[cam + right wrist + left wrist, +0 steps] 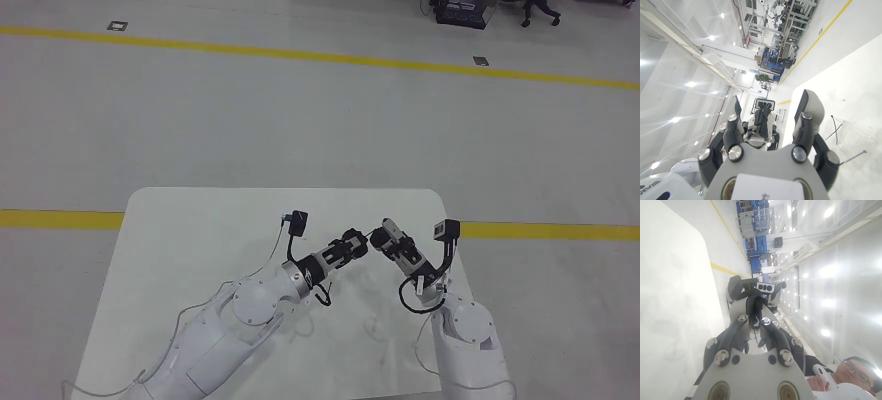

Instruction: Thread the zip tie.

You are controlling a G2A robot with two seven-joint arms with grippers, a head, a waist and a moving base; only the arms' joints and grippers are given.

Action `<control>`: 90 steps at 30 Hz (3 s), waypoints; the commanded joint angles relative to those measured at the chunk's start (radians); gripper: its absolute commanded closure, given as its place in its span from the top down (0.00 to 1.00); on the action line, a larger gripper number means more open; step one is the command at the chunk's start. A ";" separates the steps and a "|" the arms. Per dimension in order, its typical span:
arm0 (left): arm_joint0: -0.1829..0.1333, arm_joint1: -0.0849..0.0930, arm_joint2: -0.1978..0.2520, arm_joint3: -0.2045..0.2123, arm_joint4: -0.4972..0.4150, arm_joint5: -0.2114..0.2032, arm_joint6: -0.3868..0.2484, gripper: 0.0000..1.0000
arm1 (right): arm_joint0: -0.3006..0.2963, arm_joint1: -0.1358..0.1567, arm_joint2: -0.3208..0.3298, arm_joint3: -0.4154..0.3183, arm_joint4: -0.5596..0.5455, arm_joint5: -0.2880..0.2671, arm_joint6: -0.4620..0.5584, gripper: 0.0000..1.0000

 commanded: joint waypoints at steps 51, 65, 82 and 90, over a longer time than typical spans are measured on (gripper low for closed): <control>-0.006 0.007 0.006 0.004 -0.005 0.000 0.001 0.00 | 0.018 -0.018 0.009 0.055 0.114 0.000 0.069 0.14; -0.011 0.007 0.011 0.008 -0.009 -0.004 0.001 0.00 | 0.019 -0.023 0.010 0.057 0.113 0.000 0.086 0.13; -0.014 0.007 0.013 0.006 -0.008 -0.002 -0.002 0.00 | 0.023 -0.028 0.009 0.059 0.107 0.000 0.090 0.00; -0.015 0.008 0.016 0.006 -0.006 0.000 -0.003 0.36 | 0.022 -0.029 0.014 0.055 0.094 0.000 0.094 0.00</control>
